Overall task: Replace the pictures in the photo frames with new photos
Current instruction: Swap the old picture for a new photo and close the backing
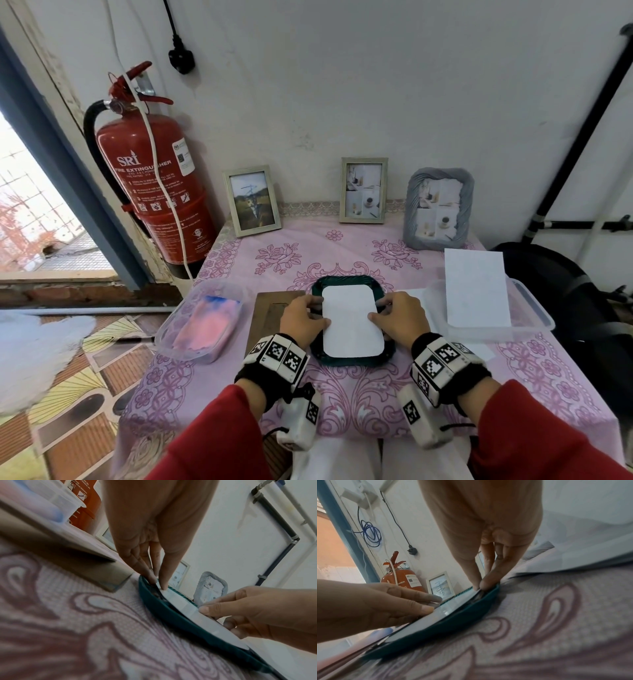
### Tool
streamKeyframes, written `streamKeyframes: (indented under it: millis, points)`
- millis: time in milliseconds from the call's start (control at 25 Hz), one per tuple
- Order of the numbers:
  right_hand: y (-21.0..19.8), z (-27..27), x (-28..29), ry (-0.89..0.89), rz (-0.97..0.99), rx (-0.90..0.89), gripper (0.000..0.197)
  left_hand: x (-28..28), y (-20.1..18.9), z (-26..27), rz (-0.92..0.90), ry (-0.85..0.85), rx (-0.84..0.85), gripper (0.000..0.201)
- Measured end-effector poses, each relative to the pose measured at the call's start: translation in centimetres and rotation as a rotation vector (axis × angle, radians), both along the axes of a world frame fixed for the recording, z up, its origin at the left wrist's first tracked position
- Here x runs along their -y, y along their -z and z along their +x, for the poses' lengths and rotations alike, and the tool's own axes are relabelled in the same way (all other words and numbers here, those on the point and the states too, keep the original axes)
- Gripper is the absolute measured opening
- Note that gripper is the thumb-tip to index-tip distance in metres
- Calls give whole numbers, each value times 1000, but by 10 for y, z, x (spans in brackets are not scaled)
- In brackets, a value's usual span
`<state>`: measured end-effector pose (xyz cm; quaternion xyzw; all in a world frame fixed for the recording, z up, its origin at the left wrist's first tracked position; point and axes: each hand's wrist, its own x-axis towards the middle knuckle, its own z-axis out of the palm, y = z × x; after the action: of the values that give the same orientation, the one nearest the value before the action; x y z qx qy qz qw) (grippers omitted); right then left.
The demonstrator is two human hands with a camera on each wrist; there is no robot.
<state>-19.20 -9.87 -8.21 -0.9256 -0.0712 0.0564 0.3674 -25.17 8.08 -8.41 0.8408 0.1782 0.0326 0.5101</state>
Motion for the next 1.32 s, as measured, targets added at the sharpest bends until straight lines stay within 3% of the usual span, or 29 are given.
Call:
streamKeyframes:
  millis: [320,480,760,960,1120,1320]
  points:
    - [-1,1,1,-29,66,12,19,4,1,3,48,-22,45,39]
    - [-2,11,3,-23,84,69,28,-2,-6,6,76,-105,117,33]
    - [-12,21,2,-261,-126,3,49,-9,-16,21,343,136,-117,59]
    - [-10,21,1,-258,-83,-21,44,-12,-12,24,322,130,-99,53]
    - [-13,28,0,-178,-69,78,38,-15,-15,27,313,63,-9,46]
    - [-14,33,-2,-161,-150,-15,54,-21,-15,35,339,120,-89,55]
